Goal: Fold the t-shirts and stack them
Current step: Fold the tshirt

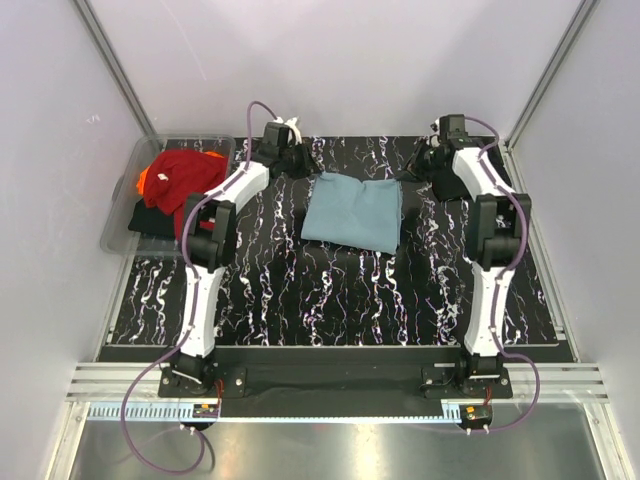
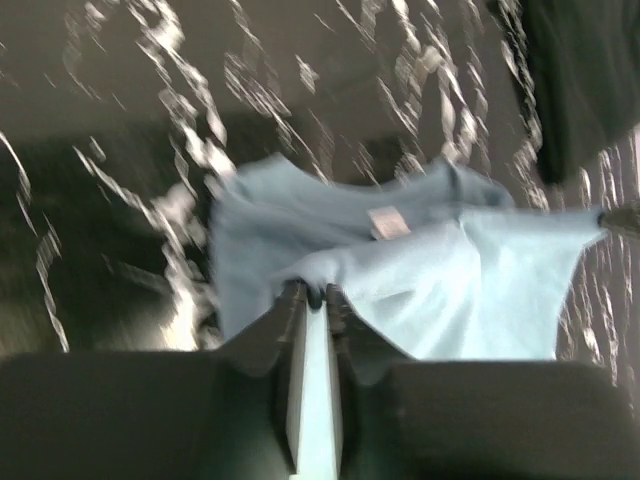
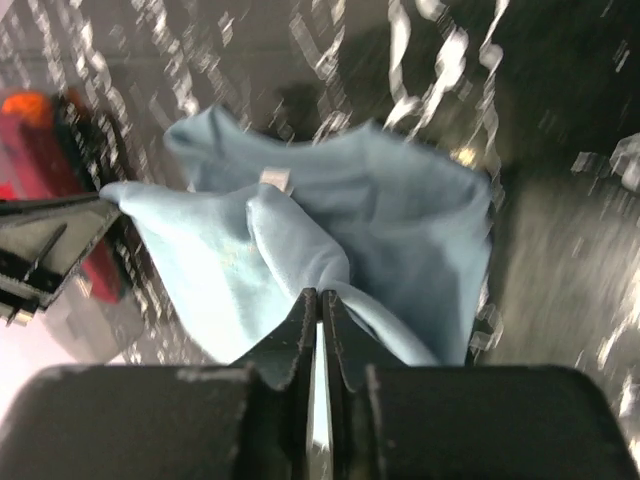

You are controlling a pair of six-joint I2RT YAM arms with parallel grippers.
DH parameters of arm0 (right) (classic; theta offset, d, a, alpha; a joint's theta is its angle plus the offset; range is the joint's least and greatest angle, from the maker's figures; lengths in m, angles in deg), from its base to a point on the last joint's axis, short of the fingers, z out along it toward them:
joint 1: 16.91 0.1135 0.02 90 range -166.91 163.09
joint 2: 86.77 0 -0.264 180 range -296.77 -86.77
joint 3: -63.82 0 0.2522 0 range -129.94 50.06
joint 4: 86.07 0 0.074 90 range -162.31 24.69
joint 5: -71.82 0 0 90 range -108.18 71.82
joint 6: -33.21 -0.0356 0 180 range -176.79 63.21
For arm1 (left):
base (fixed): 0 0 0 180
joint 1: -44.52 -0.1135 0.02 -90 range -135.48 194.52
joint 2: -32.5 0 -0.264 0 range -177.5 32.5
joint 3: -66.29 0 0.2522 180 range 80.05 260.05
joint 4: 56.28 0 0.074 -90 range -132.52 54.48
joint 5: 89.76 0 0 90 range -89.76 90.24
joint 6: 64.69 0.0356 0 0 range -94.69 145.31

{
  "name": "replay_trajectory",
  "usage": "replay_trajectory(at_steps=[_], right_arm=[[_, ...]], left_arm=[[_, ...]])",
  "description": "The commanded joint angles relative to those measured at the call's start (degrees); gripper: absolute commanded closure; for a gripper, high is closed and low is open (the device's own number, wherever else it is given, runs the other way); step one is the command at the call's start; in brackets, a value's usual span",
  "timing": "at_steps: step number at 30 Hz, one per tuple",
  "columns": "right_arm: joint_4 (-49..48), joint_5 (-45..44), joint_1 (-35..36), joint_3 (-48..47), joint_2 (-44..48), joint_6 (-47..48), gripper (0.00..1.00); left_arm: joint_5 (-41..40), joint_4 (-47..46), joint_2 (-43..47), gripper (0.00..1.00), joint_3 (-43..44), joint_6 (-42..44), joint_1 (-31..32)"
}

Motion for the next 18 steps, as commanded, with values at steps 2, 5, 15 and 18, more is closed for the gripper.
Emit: replay_trajectory(at_steps=[2,5,15,18], right_arm=[[-2.6,2.1,-1.4,-9.2,-7.6,0.8,0.80],[-2.5,4.2,-2.1,-15.5,-12.6,0.5,0.64],[-2.5,5.7,-5.0,3.2,2.5,5.7,0.45],[-2.8,7.3,-4.6,12.9,8.4,8.4,0.43]], left_arm=[[1.8,-9.2,-7.6,0.77,9.2,-2.5,-2.6],[2.4,-11.2,-7.7,0.64,10.1,-2.0,-3.6],[4.9,-9.4,4.0,0.58,-2.5,3.2,-3.7],[7.4,-8.3,8.5,0.60,-8.8,3.2,-3.2]])
